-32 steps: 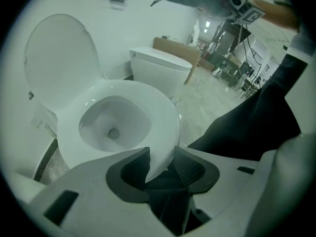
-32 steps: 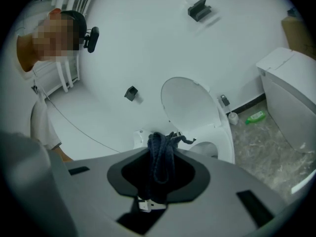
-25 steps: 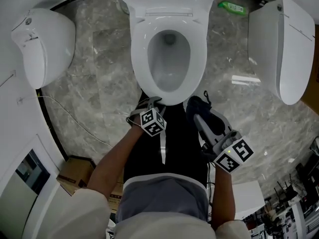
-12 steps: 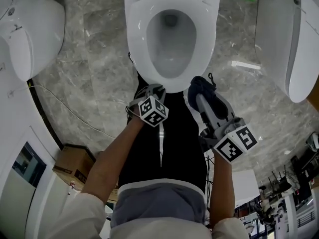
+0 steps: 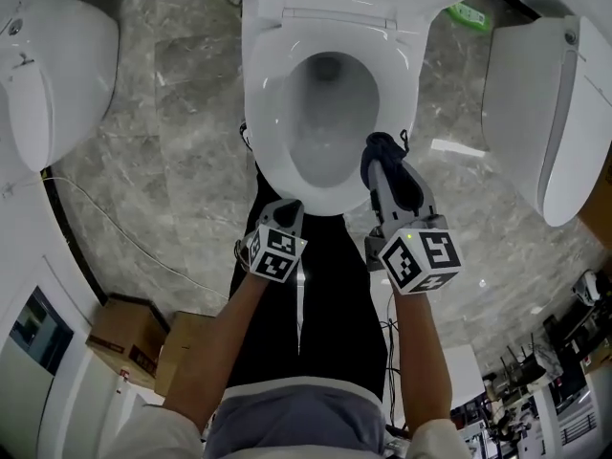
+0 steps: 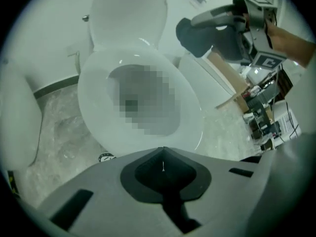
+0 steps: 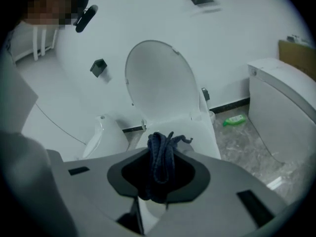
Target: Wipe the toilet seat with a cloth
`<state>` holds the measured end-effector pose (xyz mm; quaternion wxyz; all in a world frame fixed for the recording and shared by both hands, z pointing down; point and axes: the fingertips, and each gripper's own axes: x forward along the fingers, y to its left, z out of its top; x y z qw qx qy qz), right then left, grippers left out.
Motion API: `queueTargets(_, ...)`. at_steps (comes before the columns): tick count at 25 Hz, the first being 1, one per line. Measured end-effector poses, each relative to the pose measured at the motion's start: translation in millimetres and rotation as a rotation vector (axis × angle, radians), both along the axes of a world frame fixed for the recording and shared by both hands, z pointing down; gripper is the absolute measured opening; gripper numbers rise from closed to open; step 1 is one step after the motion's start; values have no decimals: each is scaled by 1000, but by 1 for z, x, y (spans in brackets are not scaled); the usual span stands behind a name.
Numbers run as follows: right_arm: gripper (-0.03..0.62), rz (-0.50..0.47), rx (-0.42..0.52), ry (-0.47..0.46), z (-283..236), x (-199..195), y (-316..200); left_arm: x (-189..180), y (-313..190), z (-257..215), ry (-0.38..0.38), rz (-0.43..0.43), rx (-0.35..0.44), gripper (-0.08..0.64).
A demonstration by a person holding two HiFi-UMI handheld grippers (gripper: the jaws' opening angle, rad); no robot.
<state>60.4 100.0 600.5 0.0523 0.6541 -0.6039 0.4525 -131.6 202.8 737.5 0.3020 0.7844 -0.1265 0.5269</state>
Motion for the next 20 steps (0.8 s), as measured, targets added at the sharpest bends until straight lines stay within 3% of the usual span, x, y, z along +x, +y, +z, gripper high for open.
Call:
queueTargets(7,77,-37,-59,96,41,8,-52,-19,-33,-58,76,-303,-14,11)
queueTargets(12,77,-7,-69,119,63,13,-92,-17,-47,-102,150,-325,8,11)
queueTargets(16,77,54,-57,172,74,24,-124,-20,-59,-121,186,-403,9,11)
queueTargets(20,77,76,-53,227,87,28,-150,-20,-57,-129,226,-369,21,11)
